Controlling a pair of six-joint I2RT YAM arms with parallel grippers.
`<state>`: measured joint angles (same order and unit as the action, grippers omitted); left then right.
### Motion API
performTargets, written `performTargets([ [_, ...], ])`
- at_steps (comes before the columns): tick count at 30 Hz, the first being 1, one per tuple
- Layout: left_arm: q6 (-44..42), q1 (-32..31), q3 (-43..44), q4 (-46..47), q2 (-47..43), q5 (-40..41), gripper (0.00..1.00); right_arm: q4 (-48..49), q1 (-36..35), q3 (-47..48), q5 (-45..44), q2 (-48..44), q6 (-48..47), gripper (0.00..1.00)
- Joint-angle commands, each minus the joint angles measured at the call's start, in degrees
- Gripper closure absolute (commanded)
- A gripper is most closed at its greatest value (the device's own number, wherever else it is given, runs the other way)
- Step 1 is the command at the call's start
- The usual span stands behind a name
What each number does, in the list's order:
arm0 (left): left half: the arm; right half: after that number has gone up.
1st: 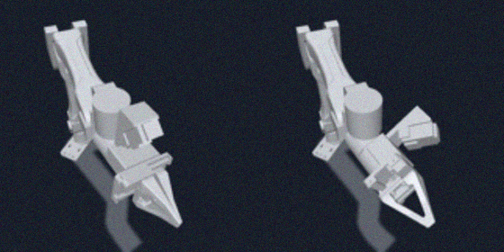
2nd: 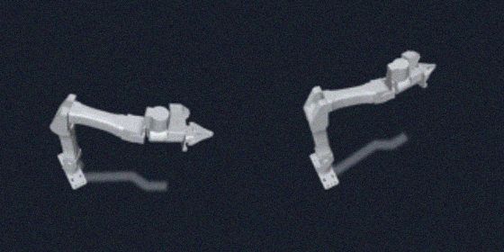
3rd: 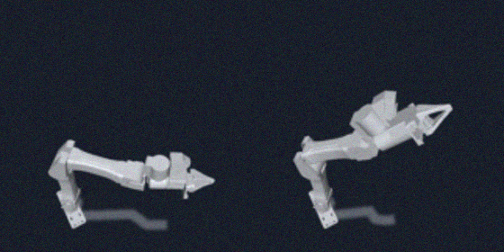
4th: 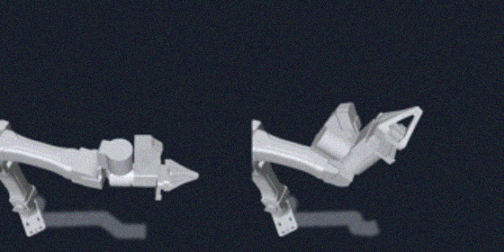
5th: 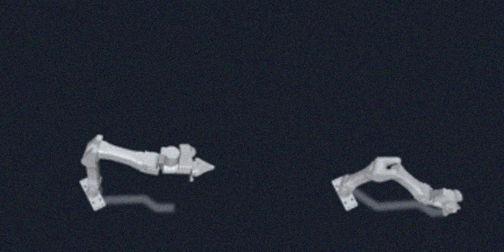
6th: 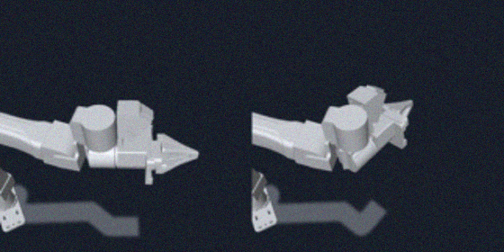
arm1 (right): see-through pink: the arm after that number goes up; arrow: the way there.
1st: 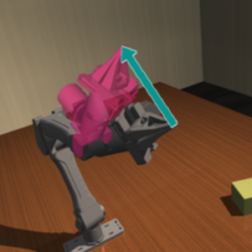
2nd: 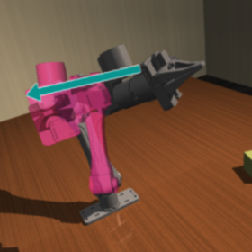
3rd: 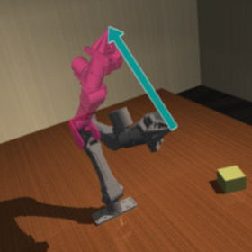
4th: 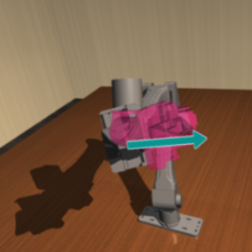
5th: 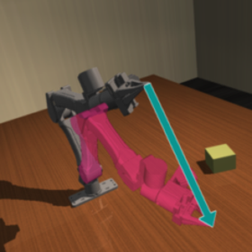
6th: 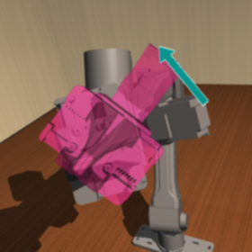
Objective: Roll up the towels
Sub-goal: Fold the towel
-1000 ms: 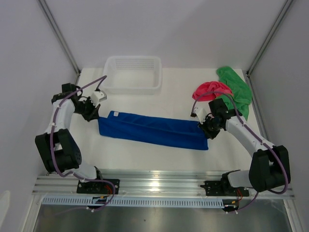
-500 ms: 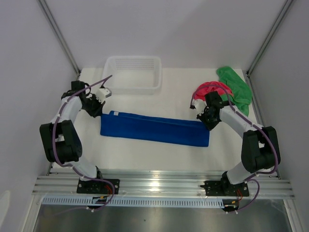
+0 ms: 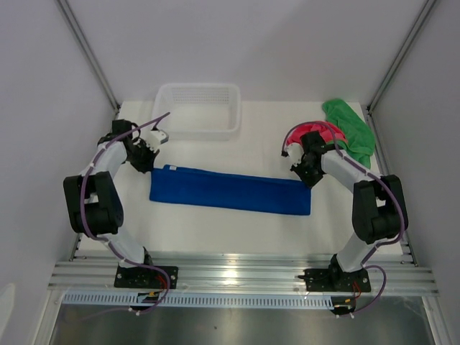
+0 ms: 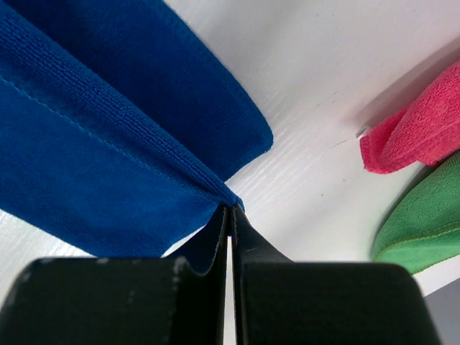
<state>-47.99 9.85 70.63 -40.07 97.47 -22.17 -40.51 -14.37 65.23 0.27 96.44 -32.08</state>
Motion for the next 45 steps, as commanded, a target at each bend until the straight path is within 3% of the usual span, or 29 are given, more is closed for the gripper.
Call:
performTargets([
  [1, 1.14, -0.27, 2.58, 3.07, 0.88, 3.01, 0.99, 1.05, 0.4, 2.79, -3.96, 1.37, 1.13, 1.0],
  [11, 3.07, -0.97, 2.67, 5.27, 2.98, 5.12, 0.99, 3.51, 0.48, 3.5, -5.19, 4.01, 2.89, 0.97],
  [21, 5.8, -2.2, 2.23, 6.5, 6.06, 6.44, 0.99, 9.92, 0.66, 2.01, -4.14, 6.12, 7.2, 0.64],
  [29, 7.82, -2.2, 3.02, 7.03, 6.94, 7.49, 0.87, 12.47, 2.06, 0.6, -3.0, 2.53, 11.58, 0.66],
  [32, 9.22, -2.2, 3.37, 7.55, 6.86, 8.55, 0.77, 13.09, 2.59, 0.34, -3.0, -0.1, 15.36, 0.66],
  [36, 13.08, -2.2, 4.34, 7.38, 5.11, 10.38, 0.49, 13.35, 1.8, -0.1, -2.82, -3.27, 22.92, 0.66],
  [38, 14.41, -2.2, 4.78, 7.38, 3.7, 11.36, 0.43, 14.66, 1.01, -1.94, -2.65, -5.9, 26.26, 0.67],
  [41, 15.99, -2.37, 4.34, 7.03, 0.01, 11.81, 0.41, 18.17, -0.04, -5.1, 1.98, -8.63, 33.12, 0.71],
  [45, 14.08, -4.92, 0.76, 6.06, -2.99, 10.31, 0.47, 21.79, -1.89, -10.29, 3.51, -9.61, 38.56, 0.78],
])
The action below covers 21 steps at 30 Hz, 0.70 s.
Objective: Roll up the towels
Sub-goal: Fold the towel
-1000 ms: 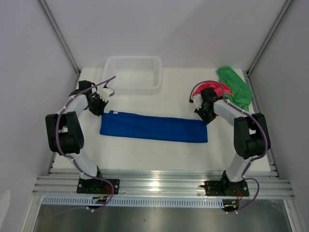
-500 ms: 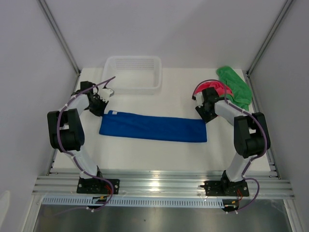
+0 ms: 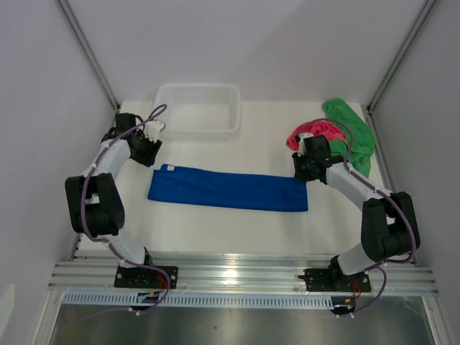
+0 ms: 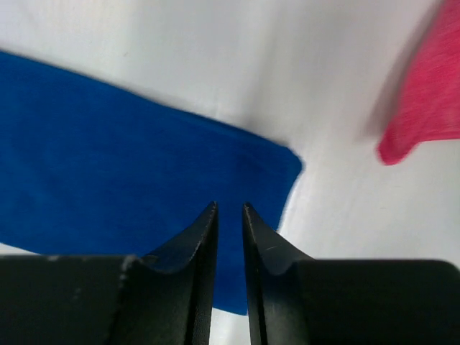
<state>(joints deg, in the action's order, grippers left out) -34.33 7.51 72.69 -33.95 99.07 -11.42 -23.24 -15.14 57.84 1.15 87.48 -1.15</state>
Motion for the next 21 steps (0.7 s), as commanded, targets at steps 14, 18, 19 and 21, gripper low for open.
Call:
performTargets([
  [14, 3.48, -2.32, 10.02, -6.3, 10.97, 4.83, 0.48, 6.9, 5.73, -0.81, 5.1, 4.27, 4.94, 0.7],
  [18, 1.55, -2.23, 10.02, -5.33, 11.85, 5.27, 0.47, 7.86, 6.96, -0.19, 4.83, 7.35, 3.43, 0.7],
  [19, 0.85, -2.15, 10.11, -5.33, 12.11, 5.09, 0.47, 8.04, 7.14, 0.16, 5.53, 7.96, 3.17, 0.7],
  [21, 0.4, -2.15, 10.63, -5.86, 12.73, 3.69, 0.47, 8.39, 7.58, 0.51, 6.49, 9.11, 2.47, 0.7],
])
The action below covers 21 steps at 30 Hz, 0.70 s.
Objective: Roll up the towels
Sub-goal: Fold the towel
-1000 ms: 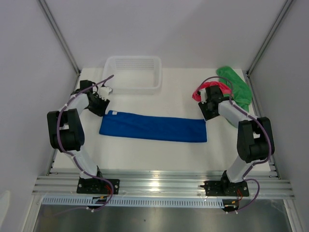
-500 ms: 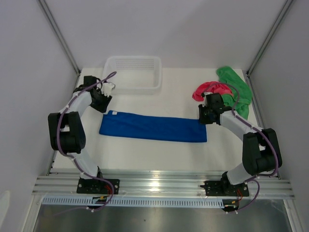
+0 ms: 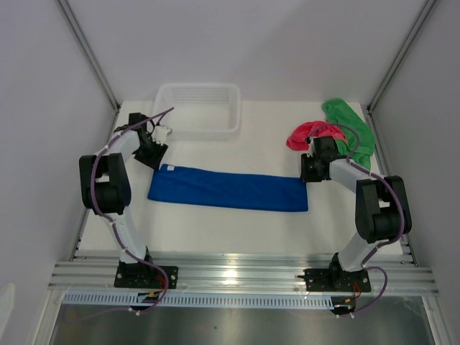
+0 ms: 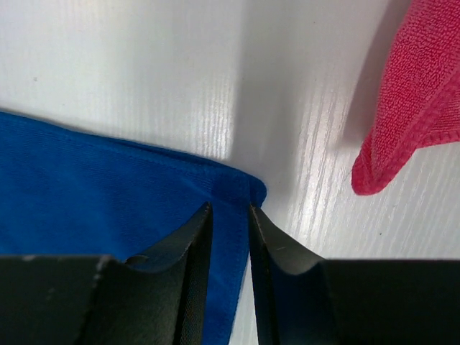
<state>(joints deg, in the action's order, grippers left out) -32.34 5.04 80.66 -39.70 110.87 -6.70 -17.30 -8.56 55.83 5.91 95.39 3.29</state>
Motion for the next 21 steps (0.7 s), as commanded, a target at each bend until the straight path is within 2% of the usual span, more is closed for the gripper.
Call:
performTargets([
  [1, -1.85, 0.5, 2.74, -0.2, 1.1, -1.47, 0.47, 2.97, 1.0, 2.53, 2.17, 1.37, -2.15, 0.71],
  [7, -2.73, 0.59, 4.32, -3.53, 2.68, -3.76, 0.48, 3.06, 1.09, 2.17, 2.44, 2.95, -2.59, 0.72],
  [12, -5.09, 0.5, 8.37, -11.35, 4.79, -5.25, 0.52, 2.97, 1.09, 2.18, 2.79, 3.22, -2.76, 0.73],
  [18, -7.04, 0.5, 9.33, -13.91, 6.02, -5.78, 0.6, 2.8, 1.09, 2.52, 3.58, 4.18, -2.94, 0.73],
  [21, -6.25, 0.5, 11.79, -16.02, 7.6, -5.96, 0.6, 2.97, 1.09, 2.53, 3.93, 4.45, -2.67, 0.73],
])
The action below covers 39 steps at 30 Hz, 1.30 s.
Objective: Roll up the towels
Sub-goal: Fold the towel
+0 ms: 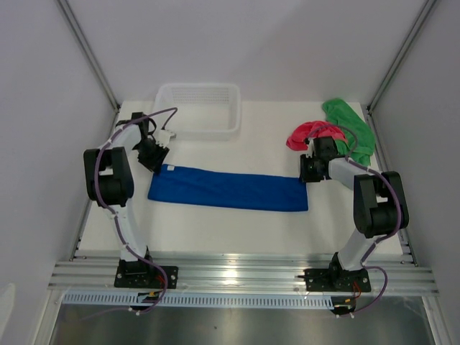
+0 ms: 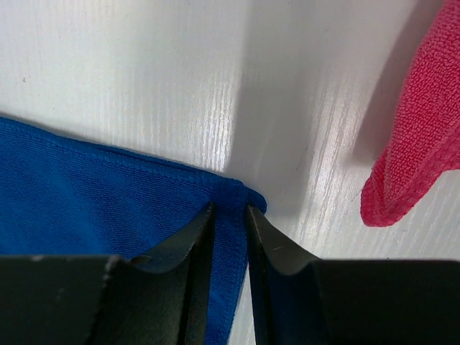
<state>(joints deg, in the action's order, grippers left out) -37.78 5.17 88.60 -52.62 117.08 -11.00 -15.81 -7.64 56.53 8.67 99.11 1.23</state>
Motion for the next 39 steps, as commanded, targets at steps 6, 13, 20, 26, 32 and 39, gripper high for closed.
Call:
performTargets([
  [6, 0.07, -0.24, 7.2, -5.2, 3.59, -1.12, 0.7, 1.14, 0.26, 1.91, 1.62, 1.08, -0.97, 0.76],
  [13, 0.08, -0.6, 9.84, -8.72, 5.18, -1.12, 0.97, 1.05, 0.26, 1.56, 2.32, 1.17, -0.71, 0.81],
  [20, -0.01, -0.6, 8.61, -7.15, 2.2, -3.05, 0.99, 0.96, 0.26, 1.74, 2.23, 1.09, -0.97, 0.96],
  [26, -0.28, -0.6, 6.85, -3.72, -1.15, -4.02, 0.99, 0.79, 0.43, 1.91, 1.71, 0.56, -0.97, 1.0],
  [32, 0.34, -0.77, 6.41, -2.14, -3.43, -6.04, 0.99, 0.08, 0.43, 1.65, 0.92, -1.2, -2.55, 1.0],
  [39, 0.51, -0.77, 7.47, -2.31, -4.66, -6.31, 0.99, -0.01, 0.61, -1.07, -0.14, -6.29, -3.26, 1.0],
])
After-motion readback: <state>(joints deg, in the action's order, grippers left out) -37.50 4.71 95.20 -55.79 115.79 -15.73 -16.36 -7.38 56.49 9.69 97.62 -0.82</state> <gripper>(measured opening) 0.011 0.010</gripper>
